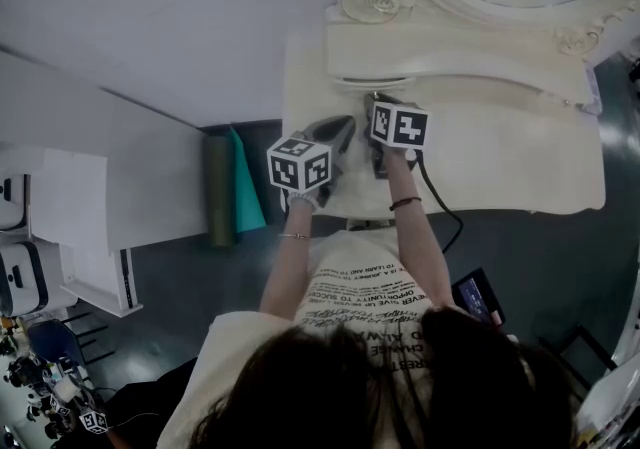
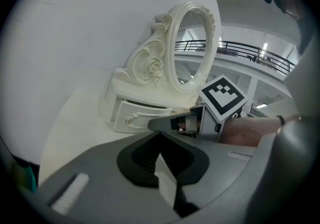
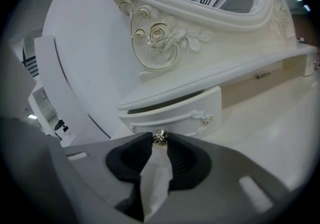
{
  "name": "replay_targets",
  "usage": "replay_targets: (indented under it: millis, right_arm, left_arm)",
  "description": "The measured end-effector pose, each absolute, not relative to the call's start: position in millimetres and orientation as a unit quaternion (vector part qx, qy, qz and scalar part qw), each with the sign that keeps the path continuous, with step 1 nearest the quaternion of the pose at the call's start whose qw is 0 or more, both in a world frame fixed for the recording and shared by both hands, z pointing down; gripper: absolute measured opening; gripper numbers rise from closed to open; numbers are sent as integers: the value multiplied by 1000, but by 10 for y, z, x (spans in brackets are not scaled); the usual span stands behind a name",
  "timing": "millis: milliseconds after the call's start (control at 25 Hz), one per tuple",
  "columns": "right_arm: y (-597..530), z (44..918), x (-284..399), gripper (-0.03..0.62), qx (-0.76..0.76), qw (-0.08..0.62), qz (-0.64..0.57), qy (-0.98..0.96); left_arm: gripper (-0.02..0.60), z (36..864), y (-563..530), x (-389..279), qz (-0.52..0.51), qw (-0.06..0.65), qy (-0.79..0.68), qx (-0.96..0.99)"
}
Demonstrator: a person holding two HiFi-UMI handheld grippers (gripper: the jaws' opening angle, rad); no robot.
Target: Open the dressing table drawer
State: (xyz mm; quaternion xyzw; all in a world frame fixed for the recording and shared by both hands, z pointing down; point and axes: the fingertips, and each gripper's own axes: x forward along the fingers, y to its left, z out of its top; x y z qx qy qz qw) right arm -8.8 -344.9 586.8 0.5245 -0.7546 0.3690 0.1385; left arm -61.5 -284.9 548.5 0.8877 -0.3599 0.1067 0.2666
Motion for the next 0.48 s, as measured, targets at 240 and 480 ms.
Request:
replay_targets:
  millis: [240, 480]
  right_arm:
    - [-3381, 5886, -86, 101, 521, 140, 371, -756]
    - [-3328, 5882, -79, 101, 519, 140, 371, -757]
  left_arm:
    - [-3, 5478, -2792, -587, 108, 265, -360, 888]
    - [-3, 5472, -2743, -563, 109, 265, -360, 888]
